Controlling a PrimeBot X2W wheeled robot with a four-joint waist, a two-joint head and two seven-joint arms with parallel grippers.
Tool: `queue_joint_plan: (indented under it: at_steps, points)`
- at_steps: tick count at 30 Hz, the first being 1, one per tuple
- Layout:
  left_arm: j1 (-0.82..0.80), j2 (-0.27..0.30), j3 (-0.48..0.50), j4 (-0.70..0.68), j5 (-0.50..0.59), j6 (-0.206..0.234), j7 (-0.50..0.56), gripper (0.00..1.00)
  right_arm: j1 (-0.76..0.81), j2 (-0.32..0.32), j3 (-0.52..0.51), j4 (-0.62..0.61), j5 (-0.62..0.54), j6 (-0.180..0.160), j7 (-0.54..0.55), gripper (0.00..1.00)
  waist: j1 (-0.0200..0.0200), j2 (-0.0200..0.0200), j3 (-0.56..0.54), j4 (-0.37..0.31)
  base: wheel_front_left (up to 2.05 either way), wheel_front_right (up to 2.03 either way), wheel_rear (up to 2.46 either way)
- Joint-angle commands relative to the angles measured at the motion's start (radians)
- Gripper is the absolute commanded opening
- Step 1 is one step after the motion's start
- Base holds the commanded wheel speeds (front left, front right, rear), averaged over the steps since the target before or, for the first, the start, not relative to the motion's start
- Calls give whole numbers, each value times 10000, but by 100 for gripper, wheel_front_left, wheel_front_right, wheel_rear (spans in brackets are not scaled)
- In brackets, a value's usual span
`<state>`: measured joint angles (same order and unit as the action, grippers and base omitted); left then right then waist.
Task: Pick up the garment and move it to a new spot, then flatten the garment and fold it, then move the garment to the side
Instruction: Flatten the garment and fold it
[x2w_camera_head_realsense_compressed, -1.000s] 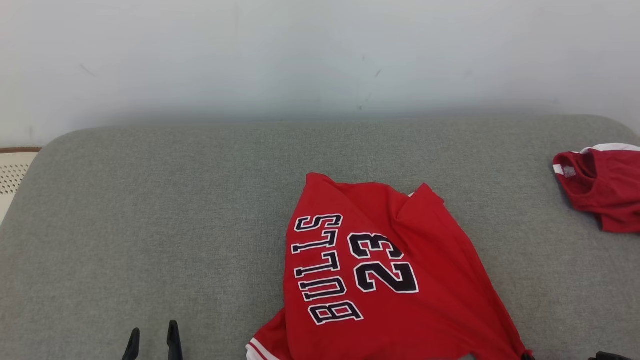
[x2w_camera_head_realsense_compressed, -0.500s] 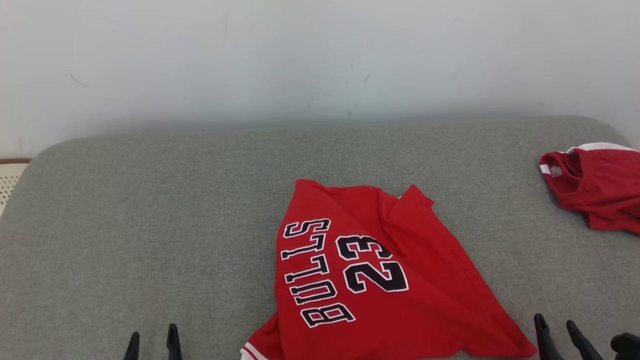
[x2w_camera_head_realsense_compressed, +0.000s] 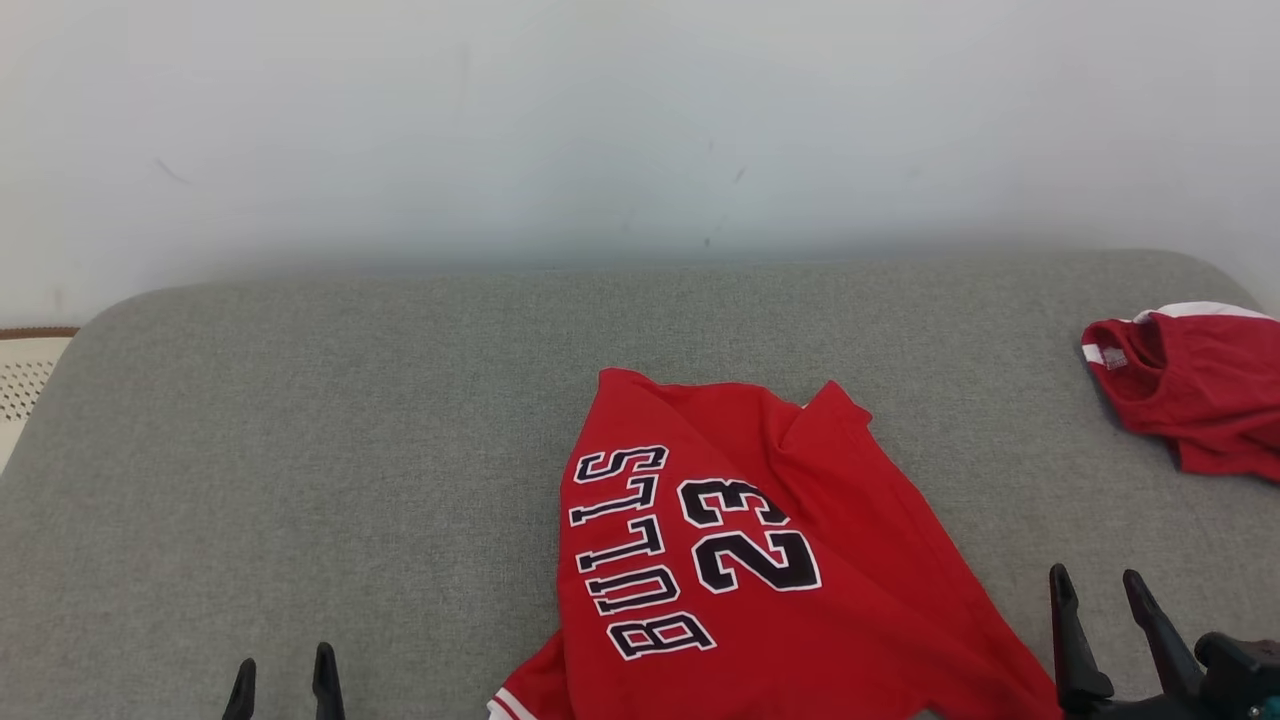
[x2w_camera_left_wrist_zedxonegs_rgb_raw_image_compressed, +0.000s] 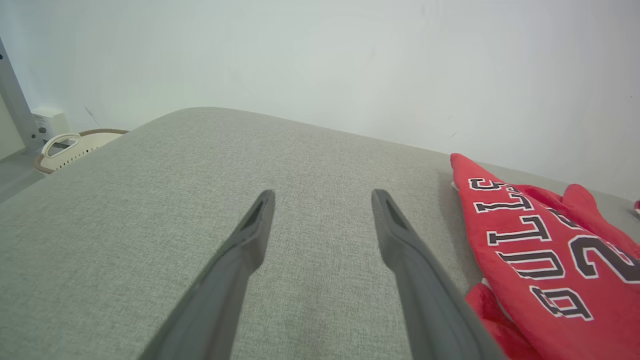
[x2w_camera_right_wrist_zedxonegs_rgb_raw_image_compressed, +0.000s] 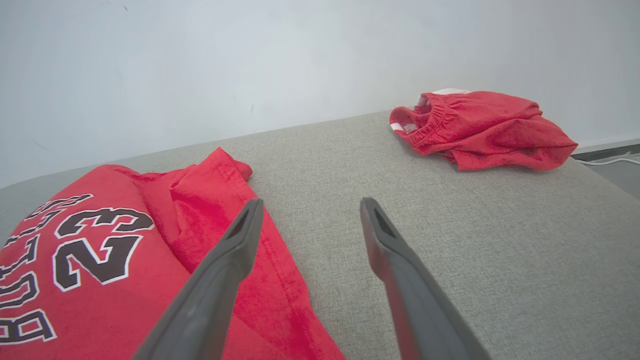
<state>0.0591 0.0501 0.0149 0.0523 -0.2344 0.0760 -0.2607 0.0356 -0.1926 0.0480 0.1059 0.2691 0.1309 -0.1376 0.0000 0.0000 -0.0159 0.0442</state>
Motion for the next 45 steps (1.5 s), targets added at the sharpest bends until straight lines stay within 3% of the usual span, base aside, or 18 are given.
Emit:
queue_joint_plan:
  at_steps: [1,10,19,45]
  points:
    - [122,6,27,-61,152,-16,-32,100,-65,-9,11,-41,-113,-3,-110,100,0,0,-31,4,0,0,0]
    - [284,63,120,-249,773,-174,-32,100,-192,258,354,131,-306,-3,-652,100,0,0,-300,-34,0,0,0]
    - [438,274,70,-270,1245,-397,-32,100,-30,111,663,254,-16,-3,-754,100,0,0,-476,-42,0,0,0]
    - [455,188,257,-267,1277,-403,-32,100,19,-9,788,357,34,-3,-770,100,0,0,-451,-31,0,0,0]
